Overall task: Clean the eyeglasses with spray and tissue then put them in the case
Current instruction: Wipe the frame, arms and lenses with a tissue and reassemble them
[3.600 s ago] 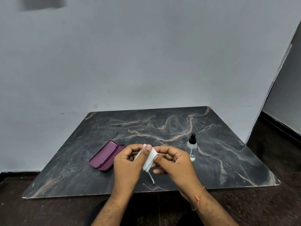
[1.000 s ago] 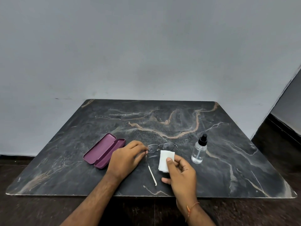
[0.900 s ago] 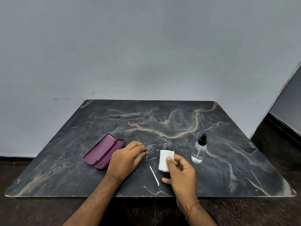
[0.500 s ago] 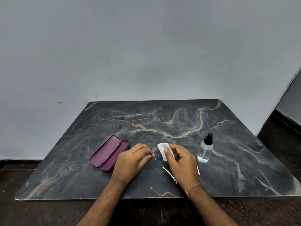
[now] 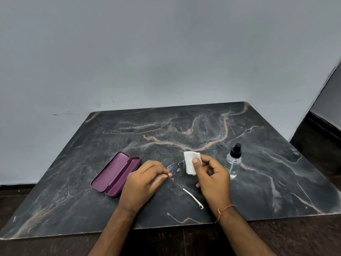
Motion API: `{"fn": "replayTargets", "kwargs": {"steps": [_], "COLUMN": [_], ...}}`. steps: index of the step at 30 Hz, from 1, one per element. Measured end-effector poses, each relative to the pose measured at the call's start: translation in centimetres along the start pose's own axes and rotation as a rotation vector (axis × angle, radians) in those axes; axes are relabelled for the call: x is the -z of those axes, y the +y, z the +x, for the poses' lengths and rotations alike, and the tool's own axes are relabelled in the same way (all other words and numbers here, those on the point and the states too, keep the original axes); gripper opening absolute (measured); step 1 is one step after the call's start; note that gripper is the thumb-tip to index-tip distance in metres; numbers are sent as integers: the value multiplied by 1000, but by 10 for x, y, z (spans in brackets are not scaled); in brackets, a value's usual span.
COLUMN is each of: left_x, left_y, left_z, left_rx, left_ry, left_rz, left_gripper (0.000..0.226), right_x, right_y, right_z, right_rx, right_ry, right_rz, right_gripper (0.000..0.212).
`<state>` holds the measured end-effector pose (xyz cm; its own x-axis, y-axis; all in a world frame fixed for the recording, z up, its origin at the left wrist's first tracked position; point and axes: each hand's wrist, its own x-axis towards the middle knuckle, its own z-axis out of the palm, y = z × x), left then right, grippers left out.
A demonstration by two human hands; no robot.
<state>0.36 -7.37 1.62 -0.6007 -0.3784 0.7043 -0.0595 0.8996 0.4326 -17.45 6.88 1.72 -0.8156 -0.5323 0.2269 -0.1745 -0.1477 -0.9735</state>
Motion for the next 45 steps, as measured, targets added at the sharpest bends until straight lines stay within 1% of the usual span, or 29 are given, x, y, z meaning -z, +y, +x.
{"fn": "replayTargets", "kwargs": {"steps": [1, 3, 5, 8, 10, 14, 17, 20, 22, 24, 26, 28, 30, 32, 34, 36, 38, 41, 43, 45], "left_x": [0, 0, -1, 0, 0, 1, 0, 0, 0, 1, 1, 1, 1, 1, 0, 0, 0, 1, 1, 2], "left_y": [0, -1, 0, 0, 0, 0, -1, -1, -1, -1, -1, -2, -3, -3, -3, -2, -1, 1, 1, 1], "left_z": [0, 0, 0, -1, -1, -1, -3, -3, -3, -2, -3, -3, -3, -3, -2, -2, -1, 0, 1, 0], "left_rx": [18, 40, 49, 59, 62, 66, 56, 55, 58, 61, 61, 60, 60, 53, 44, 41, 39, 46, 48, 51], "left_ry": [13, 27, 27, 31, 27, 8, -17, -30, -34, -39, -41, -43, -43, -53, -69, -77, -77, -73, -74, -75], "left_rz": [-16, -37, -37, -37, -54, -87, -93, -76, -63, -63, -67, -64, -58, -51, -48, -50, -65, -75, -71, -64], "left_gripper": [13, 10, 7, 9, 6, 13, 16, 15, 11, 6, 4, 7, 10, 8, 6, 6, 10, 9, 8, 9], "right_x": [0, 0, -2, -5, -5, -7, -11, -12, -11, -11, -11, -11, -13, -14, -15, -13, -12, -14, -15, -15], "right_y": [1, 2, 1, -3, -6, -5, -4, -3, -3, -3, -2, 0, 0, 0, -1, -1, -1, 1, 2, 2], "right_z": [0, -2, -4, -10, -13, -17, -17, -15, -14, -13, -12, -12, -11, -9, -9, -10, -11, -10, -8, -7], "right_rx": [-4, 32, 128, 294, 362, 452, 521, 507, 452, 385, 357, 357, 346, 320, 336, 359, 335, 311, 282, 272], "right_ry": [0, -4, -8, -15, -27, -155, -226, -275, -340, -426, -453, -432, -359, -307, -346, -421, -446, -370, -311, -324], "right_rz": [17, -29, -155, -396, -479, -500, -588, -610, -535, -444, -417, -417, -467, -501, -474, -412, -400, -459, -476, -455], "right_gripper": [13, 10, 11, 14, 14, 14, 18, 21, 21, 26, 28, 25, 17, 14, 17, 26, 28, 19, 16, 19]}}
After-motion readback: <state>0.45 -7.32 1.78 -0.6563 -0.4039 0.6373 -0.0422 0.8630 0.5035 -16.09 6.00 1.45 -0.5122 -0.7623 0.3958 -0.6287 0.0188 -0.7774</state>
